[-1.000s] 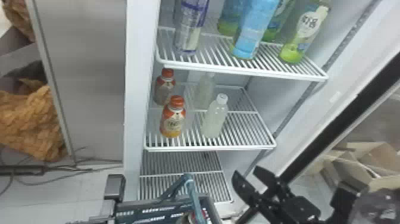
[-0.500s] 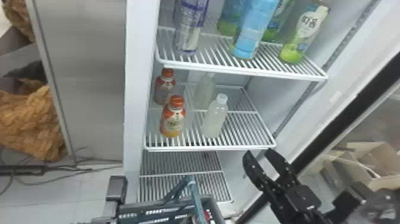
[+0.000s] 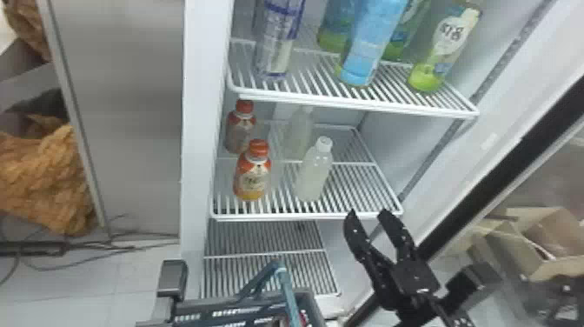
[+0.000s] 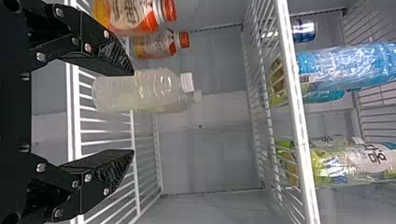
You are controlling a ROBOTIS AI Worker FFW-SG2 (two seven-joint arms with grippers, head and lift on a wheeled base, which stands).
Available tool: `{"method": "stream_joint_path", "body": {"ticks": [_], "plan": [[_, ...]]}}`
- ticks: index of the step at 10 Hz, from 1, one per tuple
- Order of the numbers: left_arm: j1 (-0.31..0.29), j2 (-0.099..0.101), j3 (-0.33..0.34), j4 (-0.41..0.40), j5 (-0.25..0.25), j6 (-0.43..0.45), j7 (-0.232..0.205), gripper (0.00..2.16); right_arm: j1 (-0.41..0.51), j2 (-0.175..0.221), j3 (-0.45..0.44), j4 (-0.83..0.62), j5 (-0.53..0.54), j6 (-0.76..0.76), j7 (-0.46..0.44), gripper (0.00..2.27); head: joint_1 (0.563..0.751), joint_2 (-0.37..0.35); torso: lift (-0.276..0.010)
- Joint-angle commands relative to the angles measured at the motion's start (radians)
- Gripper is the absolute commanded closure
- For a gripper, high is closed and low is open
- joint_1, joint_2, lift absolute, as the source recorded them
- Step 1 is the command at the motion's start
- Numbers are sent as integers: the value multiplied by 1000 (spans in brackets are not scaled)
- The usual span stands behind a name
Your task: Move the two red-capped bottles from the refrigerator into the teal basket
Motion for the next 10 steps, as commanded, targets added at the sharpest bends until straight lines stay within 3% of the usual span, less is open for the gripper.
{"method": "stream_joint_path", "body": {"ticks": [1,4,10], "plan": [[2,-2,-5,2,-1,-7,2,1107,-30,-4,23,46,48,-15,-29,479,695,-350,-228],[10,-3,-9,7,5,-17,6,1107,-53,-30,100,83,86,-79,-83,481,695,-350,-228],[24,-5,-9,10,21,-29,6,1107,-30,-30,102,61,94,-138,-115,486,695,-350,-228]]}}
